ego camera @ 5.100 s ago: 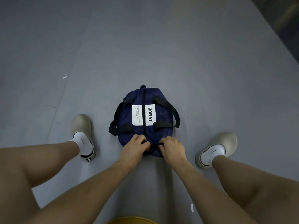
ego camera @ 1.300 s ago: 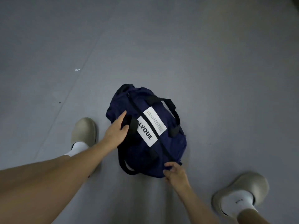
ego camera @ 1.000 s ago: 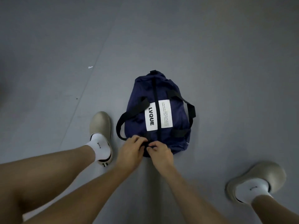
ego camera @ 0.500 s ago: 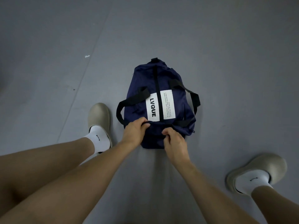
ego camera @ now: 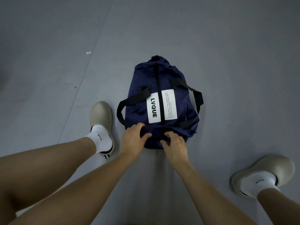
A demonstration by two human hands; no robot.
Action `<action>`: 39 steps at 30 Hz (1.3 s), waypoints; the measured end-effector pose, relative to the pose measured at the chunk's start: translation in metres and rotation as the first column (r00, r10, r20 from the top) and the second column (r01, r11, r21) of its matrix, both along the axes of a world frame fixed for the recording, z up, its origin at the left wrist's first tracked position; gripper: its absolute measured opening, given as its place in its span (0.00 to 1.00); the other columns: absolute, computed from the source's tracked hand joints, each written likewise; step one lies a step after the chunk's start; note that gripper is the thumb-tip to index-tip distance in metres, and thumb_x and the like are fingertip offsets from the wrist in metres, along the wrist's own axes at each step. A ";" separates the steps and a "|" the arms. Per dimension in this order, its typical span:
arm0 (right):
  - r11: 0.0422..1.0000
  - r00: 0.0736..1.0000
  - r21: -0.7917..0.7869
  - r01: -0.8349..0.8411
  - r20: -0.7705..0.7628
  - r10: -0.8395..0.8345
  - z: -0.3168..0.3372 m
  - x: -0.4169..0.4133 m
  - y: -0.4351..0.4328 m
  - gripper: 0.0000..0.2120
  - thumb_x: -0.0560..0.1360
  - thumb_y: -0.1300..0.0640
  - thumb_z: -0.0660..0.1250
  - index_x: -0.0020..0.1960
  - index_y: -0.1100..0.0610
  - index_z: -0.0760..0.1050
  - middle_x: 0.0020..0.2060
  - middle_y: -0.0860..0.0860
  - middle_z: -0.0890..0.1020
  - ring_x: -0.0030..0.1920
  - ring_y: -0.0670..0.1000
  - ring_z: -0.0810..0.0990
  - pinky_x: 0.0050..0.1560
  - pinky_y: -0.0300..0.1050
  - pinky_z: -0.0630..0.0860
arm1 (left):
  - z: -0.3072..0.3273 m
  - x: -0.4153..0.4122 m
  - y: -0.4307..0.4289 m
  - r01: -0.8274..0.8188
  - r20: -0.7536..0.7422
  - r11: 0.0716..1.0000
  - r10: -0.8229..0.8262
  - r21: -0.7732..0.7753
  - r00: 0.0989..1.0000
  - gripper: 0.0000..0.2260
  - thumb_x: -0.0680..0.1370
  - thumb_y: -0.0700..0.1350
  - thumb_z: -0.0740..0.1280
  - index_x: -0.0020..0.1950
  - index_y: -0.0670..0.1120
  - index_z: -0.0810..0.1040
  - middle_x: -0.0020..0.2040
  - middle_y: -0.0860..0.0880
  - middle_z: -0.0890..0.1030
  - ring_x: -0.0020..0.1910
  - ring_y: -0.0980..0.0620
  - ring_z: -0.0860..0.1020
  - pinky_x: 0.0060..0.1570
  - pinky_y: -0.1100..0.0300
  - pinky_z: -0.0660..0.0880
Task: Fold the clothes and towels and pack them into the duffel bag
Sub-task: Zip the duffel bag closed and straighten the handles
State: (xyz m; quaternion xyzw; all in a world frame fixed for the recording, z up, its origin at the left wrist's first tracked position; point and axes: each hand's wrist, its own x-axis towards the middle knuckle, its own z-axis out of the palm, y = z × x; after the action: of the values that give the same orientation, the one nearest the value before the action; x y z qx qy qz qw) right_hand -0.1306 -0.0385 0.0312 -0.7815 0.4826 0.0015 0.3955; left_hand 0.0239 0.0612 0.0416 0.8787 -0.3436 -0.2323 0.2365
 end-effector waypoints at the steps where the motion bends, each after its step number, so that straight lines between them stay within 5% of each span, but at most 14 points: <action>1: 1.000 1.000 -0.006 0.005 0.015 -0.005 0.000 0.003 0.002 0.19 0.78 0.52 0.70 0.67 0.52 0.74 0.61 0.49 0.79 0.61 0.53 0.76 0.60 0.53 0.76 | -0.004 -0.003 0.009 -0.005 -0.011 1.000 0.005 0.023 1.000 0.10 0.77 0.55 0.70 0.52 0.52 0.73 0.43 0.55 0.79 0.40 0.55 0.77 0.38 0.56 0.76; 4: 0.998 0.998 -0.033 -0.046 0.047 0.048 0.004 0.016 0.003 0.20 0.78 0.54 0.68 0.69 0.52 0.74 0.63 0.49 0.79 0.61 0.53 0.75 0.60 0.53 0.76 | -0.014 -0.010 0.020 -0.093 -0.130 0.996 0.094 0.011 0.987 0.10 0.79 0.52 0.68 0.44 0.48 0.73 0.37 0.52 0.80 0.35 0.51 0.78 0.36 0.50 0.76; 9: 0.993 0.997 -0.094 -0.066 0.034 0.070 0.016 0.031 -0.001 0.15 0.76 0.54 0.70 0.62 0.52 0.73 0.55 0.48 0.76 0.56 0.51 0.72 0.52 0.48 0.75 | -0.003 0.000 -0.001 -0.128 -0.218 0.991 0.117 -0.037 0.969 0.08 0.81 0.47 0.66 0.43 0.47 0.75 0.36 0.52 0.78 0.36 0.53 0.77 0.35 0.62 0.68; 14: 0.982 0.985 -0.118 -0.148 -0.101 0.137 0.008 0.021 0.023 0.19 0.71 0.41 0.73 0.52 0.53 0.74 0.48 0.48 0.77 0.50 0.52 0.72 0.51 0.48 0.74 | 0.010 0.008 -0.010 -0.100 -0.220 0.995 0.098 0.001 0.971 0.09 0.82 0.48 0.64 0.48 0.45 0.79 0.42 0.51 0.81 0.42 0.52 0.78 0.41 0.58 0.72; 24: 0.994 0.989 -0.019 0.112 0.102 -0.110 0.007 0.025 0.033 0.07 0.80 0.51 0.64 0.45 0.52 0.72 0.36 0.46 0.78 0.38 0.49 0.76 0.39 0.47 0.74 | 0.022 0.008 -0.013 -0.082 -0.212 0.997 0.080 -0.001 0.974 0.10 0.82 0.49 0.64 0.45 0.45 0.78 0.39 0.50 0.80 0.40 0.51 0.78 0.43 0.54 0.74; 28: 0.987 0.983 -0.019 0.159 0.091 -0.157 0.004 0.014 0.027 0.09 0.82 0.51 0.62 0.45 0.53 0.69 0.30 0.46 0.76 0.33 0.49 0.75 0.36 0.49 0.73 | 0.022 0.006 -0.010 -0.098 -0.212 0.995 0.097 0.003 0.973 0.10 0.82 0.48 0.65 0.43 0.44 0.76 0.38 0.49 0.79 0.40 0.50 0.78 0.42 0.54 0.74; 39: 0.928 0.923 -0.034 0.372 -0.097 -0.373 -0.020 -0.032 -0.022 0.11 0.83 0.49 0.60 0.47 0.55 0.70 0.38 0.54 0.80 0.42 0.60 0.78 0.41 0.49 0.69 | 0.017 0.016 -0.001 -0.149 -0.222 0.988 0.154 0.040 0.963 0.12 0.82 0.49 0.65 0.42 0.43 0.75 0.37 0.47 0.78 0.39 0.48 0.77 0.38 0.56 0.72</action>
State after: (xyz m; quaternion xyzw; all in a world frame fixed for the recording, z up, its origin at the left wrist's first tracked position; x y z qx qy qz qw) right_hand -0.1627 -0.0606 0.0108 -0.6774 0.6418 -0.0374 0.3576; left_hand 0.0400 0.0597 0.0583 0.8732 -0.2439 -0.3151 0.2806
